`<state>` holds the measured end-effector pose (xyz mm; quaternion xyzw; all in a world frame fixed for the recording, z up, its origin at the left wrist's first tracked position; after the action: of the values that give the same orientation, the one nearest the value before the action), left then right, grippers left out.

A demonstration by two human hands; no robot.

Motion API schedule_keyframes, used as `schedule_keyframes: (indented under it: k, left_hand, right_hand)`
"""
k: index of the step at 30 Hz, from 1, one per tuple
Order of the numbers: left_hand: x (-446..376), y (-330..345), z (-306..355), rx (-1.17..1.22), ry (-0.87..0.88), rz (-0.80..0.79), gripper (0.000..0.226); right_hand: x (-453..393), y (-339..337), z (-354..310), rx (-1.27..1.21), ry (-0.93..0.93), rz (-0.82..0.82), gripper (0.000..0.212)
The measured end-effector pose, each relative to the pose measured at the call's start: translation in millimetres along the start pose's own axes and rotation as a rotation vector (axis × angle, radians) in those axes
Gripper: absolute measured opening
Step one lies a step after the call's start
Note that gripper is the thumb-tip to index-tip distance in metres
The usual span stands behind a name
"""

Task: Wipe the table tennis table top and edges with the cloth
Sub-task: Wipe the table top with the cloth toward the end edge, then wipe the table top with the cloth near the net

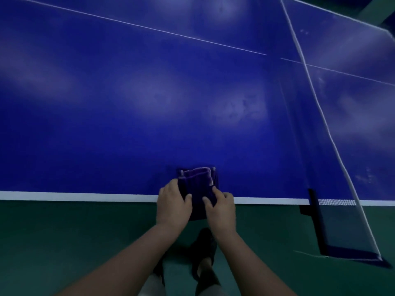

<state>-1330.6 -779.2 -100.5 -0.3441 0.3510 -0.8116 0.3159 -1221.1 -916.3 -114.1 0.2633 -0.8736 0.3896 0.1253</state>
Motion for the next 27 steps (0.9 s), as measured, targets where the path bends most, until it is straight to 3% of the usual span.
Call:
schedule_keyframes:
  k: [5, 7, 9, 13, 18, 24, 27]
  left_hand:
    - [6, -7, -17, 0.477, -0.235, -0.110, 0.053]
    - [12, -14, -9, 0.652, -0.235, -0.181, 0.068]
    - [25, -20, 14, 0.740, -0.172, -0.279, 0.069]
    - [62, -20, 74, 0.688, 0.013, -0.454, 0.055]
    - [122, -6, 161, 0.679, 0.169, -0.639, 0.064]
    - [205, 45, 277, 0.717, 0.248, -0.779, 0.072]
    - [248, 80, 333, 0.737, 0.250, -0.772, 0.070]
  right_hand:
    - [29, 7, 22, -0.647, 0.328, -0.114, 0.035]
    - [46, -11, 21, -0.885, 0.389, -0.119, 0.040]
    - [59, -39, 21, -0.986, 0.393, -0.101, 0.054]
    - [87, -98, 24, -1.150, 0.430, -0.147, 0.083]
    - [121, -211, 39, -1.159, 0.215, -0.009, 0.059]
    - [168, -344, 105, -1.183, 0.012, 0.188, 0.052]
    - [185, -405, 149, -1.171, -0.033, 0.232, 0.048]
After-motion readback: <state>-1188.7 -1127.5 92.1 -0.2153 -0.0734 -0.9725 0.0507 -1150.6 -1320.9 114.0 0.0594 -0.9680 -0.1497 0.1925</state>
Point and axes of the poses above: each hand's wrist, its own x-axis away from the middle knuckle, its own y-axis out of the palm, z = x × y, the point moved 9 cm from there along -x, towards the middle knuckle, and after that the axes turned 13 degrees about -x, right-handed, at the moved point
